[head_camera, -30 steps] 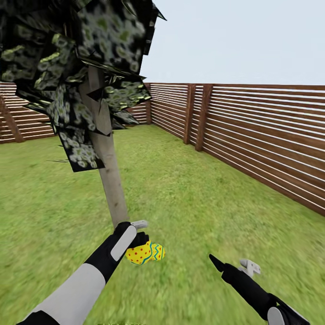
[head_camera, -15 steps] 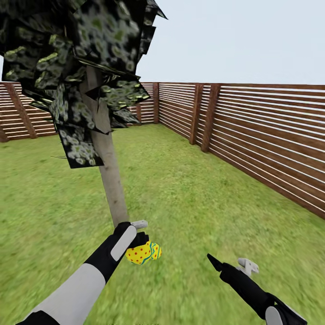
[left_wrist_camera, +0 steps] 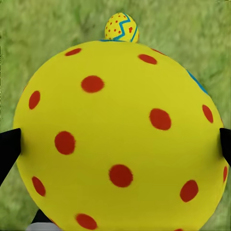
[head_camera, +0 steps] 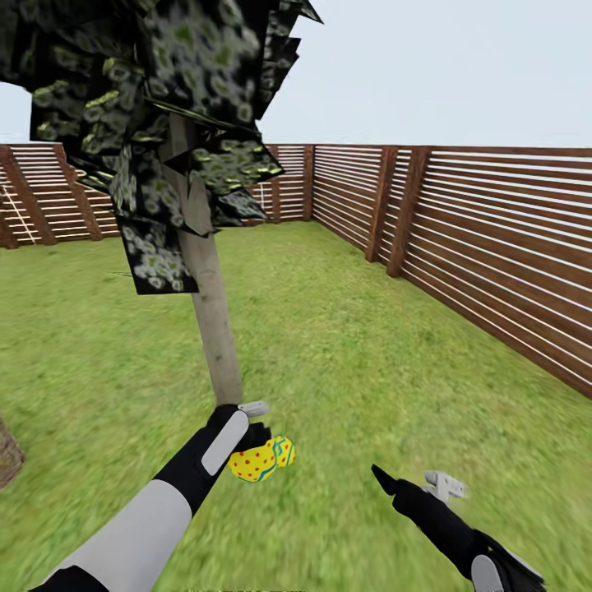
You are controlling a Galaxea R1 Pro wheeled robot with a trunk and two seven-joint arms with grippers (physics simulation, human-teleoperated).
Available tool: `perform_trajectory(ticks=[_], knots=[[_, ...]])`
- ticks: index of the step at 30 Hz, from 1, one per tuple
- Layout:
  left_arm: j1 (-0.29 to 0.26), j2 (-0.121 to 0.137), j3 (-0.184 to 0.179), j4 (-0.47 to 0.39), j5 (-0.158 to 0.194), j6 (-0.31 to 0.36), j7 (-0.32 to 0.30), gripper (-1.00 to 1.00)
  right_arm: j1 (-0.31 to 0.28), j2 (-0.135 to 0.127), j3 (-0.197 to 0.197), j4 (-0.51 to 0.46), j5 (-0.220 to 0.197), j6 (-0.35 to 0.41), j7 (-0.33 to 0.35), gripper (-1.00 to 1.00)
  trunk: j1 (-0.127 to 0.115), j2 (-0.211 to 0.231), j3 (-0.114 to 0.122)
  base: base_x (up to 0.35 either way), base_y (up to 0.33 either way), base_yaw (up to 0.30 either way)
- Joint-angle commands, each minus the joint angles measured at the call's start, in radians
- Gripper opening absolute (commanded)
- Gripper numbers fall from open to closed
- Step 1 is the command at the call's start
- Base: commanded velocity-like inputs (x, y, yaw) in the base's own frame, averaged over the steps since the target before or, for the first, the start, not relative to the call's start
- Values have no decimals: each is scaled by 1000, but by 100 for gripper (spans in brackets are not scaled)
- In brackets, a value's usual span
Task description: Take the three Easter eggs out of the wicker basket on the lawn in the garden, then place them on the lawn next to a single tree (choose any tree) so that all three eggs are next to the same tree and none are left in the basket.
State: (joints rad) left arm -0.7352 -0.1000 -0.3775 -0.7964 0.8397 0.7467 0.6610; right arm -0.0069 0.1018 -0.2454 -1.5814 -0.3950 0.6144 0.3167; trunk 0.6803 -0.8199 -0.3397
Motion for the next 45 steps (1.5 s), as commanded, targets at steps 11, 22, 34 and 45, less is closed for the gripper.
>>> perform_trajectory(ticks=[11, 22, 34, 45], knots=[[-1, 2, -3, 0, 12, 0, 11, -100, -1, 1, 36, 1, -2, 7, -49, 100, 0, -1, -15, 40, -6, 196], [-1, 2, -3, 0, 12, -1, 11, -100, -1, 1, 37, 1, -2, 7, -48, 100, 0, -1, -28, 244, -7, 188], [-1, 2, -3, 0, 11, -19, 13, -100, -1, 0, 50, 1, 2, 7, -48, 100, 0, -1, -43, 228, -189, 184], [0, 2, -1, 0, 13, -18, 15, -100, 1, 1, 50, 0, 22, 2, -40, 100, 0, -1, -51, 68, -104, 112]])
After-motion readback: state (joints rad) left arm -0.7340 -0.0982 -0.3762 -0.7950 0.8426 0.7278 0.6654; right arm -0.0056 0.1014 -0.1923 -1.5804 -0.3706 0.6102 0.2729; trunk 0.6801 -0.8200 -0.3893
